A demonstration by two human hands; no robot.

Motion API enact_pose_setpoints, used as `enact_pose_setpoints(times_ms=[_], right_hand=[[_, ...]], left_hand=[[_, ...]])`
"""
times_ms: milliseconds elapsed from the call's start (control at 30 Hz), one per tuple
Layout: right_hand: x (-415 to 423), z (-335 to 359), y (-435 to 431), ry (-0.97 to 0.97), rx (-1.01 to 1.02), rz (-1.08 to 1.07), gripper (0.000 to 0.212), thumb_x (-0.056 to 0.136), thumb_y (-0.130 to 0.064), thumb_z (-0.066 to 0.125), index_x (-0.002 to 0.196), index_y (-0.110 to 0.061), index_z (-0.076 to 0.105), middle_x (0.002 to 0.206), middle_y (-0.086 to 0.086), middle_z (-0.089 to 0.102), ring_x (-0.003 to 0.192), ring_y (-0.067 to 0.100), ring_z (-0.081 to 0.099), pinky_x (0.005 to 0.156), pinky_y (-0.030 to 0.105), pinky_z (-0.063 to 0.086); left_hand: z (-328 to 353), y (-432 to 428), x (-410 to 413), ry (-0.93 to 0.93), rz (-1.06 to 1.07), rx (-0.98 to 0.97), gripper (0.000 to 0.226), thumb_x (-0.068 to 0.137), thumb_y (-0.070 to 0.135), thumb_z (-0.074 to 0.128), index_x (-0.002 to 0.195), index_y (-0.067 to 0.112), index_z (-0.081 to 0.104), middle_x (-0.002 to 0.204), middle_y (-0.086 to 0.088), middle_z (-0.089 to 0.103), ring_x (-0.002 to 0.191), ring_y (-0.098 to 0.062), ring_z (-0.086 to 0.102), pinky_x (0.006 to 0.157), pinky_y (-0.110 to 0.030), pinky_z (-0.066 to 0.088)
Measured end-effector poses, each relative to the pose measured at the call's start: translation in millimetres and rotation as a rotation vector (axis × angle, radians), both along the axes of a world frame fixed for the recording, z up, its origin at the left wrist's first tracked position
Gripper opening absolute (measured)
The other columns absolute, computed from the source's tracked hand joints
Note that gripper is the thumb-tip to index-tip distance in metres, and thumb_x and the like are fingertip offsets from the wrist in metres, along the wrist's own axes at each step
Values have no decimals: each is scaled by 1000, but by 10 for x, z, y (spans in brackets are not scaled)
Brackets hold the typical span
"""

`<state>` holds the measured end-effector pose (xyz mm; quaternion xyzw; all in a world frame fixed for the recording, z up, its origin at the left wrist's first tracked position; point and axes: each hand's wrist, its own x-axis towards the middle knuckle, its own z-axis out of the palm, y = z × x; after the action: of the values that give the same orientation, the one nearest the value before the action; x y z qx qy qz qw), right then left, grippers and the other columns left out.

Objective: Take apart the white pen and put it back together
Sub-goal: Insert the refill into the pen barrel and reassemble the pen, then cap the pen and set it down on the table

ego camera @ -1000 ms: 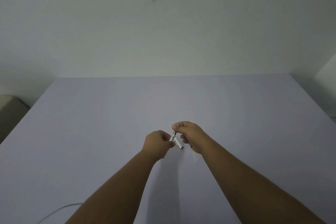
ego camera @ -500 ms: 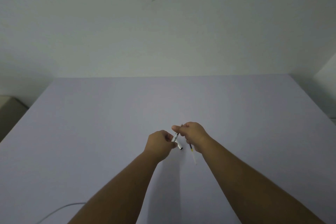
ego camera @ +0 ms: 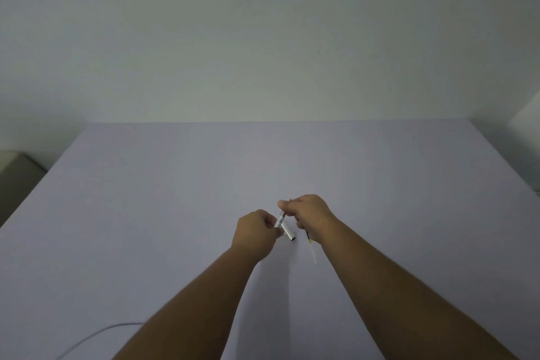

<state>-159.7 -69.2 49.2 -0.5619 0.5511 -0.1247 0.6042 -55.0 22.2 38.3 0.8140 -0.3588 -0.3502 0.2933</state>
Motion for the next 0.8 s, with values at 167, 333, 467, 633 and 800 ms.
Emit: enact_pose_setpoints(times_ms=[167,333,467,633,800], right_hand=[[36,-50,-12,2,18,18,26,78,-33,72,74,-8,65,62,-3,56,45,13,37,50,25,35],[45,-176,-115,131,-129,22,37,87,-42,57,90,-7,68,86,2,71,73,18,57,73,33,47],[80,-420,-109,430,-339,196,18,86,-20,52,82,-8,63,91,14,68,88,30,63,77,35,51],[205,-736,-39,571,-452,358,23,90,-23,51,103,-6,59,108,15,64,100,33,60,77,33,47],[234,-866,-26,581,-456,339,26,92,-24,48,109,-5,55,111,16,64,103,34,60,82,36,48]], left_hand=[[-16,1,34,6,21,33,11,75,21,72,79,20,62,73,6,61,75,-18,63,65,-31,55],[-94,34,137,126,112,97,14,73,21,72,66,22,61,68,1,66,58,-11,60,46,-19,48],[-210,83,194,213,206,100,14,73,19,74,66,18,63,70,-4,64,68,-22,61,76,-38,60],[-286,131,244,317,242,113,14,76,15,74,68,13,63,74,-9,66,68,-24,63,77,-40,61],[-306,139,278,352,244,119,13,76,13,74,68,12,64,72,-9,65,67,-24,62,74,-38,61]])
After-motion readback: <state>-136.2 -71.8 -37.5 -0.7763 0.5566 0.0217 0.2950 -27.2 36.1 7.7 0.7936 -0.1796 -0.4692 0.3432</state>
